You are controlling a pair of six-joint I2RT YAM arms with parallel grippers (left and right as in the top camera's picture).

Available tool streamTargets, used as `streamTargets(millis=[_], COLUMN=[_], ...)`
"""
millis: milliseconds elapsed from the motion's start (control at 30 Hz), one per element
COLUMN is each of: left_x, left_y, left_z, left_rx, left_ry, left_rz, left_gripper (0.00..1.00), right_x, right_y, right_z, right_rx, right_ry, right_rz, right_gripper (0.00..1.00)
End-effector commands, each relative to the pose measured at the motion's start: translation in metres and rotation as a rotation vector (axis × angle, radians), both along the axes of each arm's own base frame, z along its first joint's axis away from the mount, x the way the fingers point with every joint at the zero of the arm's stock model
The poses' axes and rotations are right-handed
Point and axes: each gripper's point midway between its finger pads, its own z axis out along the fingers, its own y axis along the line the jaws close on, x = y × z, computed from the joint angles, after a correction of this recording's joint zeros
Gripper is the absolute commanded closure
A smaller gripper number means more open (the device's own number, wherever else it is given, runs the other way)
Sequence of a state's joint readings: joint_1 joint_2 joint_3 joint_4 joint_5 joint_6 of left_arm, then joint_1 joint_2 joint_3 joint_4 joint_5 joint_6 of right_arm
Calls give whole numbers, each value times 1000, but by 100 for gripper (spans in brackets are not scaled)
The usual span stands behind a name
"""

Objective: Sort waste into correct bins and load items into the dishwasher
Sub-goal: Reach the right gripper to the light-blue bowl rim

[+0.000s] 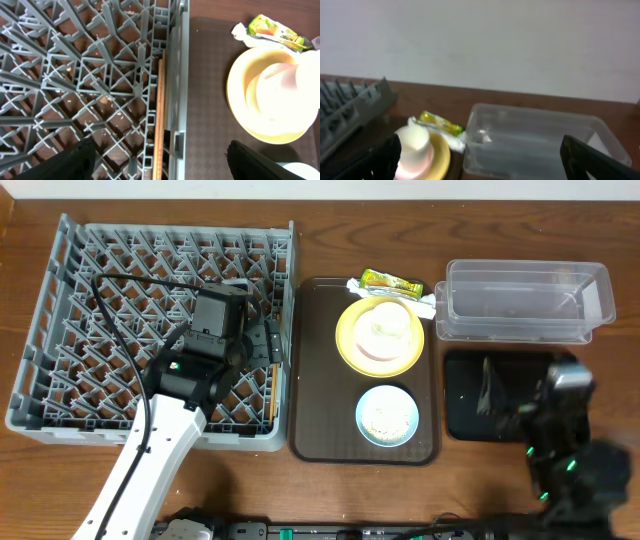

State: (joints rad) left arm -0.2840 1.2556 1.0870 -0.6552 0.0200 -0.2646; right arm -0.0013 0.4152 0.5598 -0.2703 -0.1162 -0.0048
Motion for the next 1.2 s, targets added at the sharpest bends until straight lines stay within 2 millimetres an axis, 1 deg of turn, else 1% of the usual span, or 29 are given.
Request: streamTargets(millis=[0,67,133,233,267,367,400,467,500,533,567,600,633,700,800,900,933,967,1000,1067,1167], left_x=[2,2,2,2,2,2,2,2,2,2,2,2,2,2,2,2,2,2,2,2,2], left_y=[2,2,2,2,2,2,2,2,2,2,2,2,2,2,2,2,2,2,2,2,2], left_z=[1,1,1,1,1,1,1,1,1,1,1,1,1,1,1,1,1,1,1,1,1], left_rx=[5,5,5,5,5,5,5,5,5,5,5,5,5,5,5,5,5,5,5,5,5], left_ry=[-1,-1,-1,-1,-1,-1,-1,-1,-1,-1,-1,-1,-1,-1,-1,-1,-1,-1,-1,-1,-1], left_rz=[5,6,6,5,6,6,6,5,6,6,5,6,6,6,6,5,6,6,6,6,6], left_gripper=[13,12,12,12,12,12,12,12,12,12,12,12,12,12,12,12,12,12,11,11,11], right_x=[19,32,42,56,65,78,76,71,67,64,60,57,54,47,36,23,17,7,3,-8,-21], right_y=[11,13,13,13,13,21,25,45,56,65,75,82,90,105,133,157,166,179,184,193,195], right_z=[28,31,26,15,10,-7,-12,-18,-19,-19,-22,-24,-27,-32,-48,-73,-84,-102,-112,-133,-161], right_rx=[7,3,-3,-6,-3,42,55,115,155,183,201,185,148,80,-21,-95,-121,-164,-185,-219,-260], right_ry=[104,223,342,507,555,625,650,690,709,723,750,759,766,781,817,885,914,962,991,1058,1151], right_rz=[67,78,80,85,85,121,144,252,314,358,384,402,421,436,434,403,410,429,436,447,439], right_gripper=[1,1,1,1,1,1,1,1,6,20,29,32,37,40,40,42,46,55,63,70,75])
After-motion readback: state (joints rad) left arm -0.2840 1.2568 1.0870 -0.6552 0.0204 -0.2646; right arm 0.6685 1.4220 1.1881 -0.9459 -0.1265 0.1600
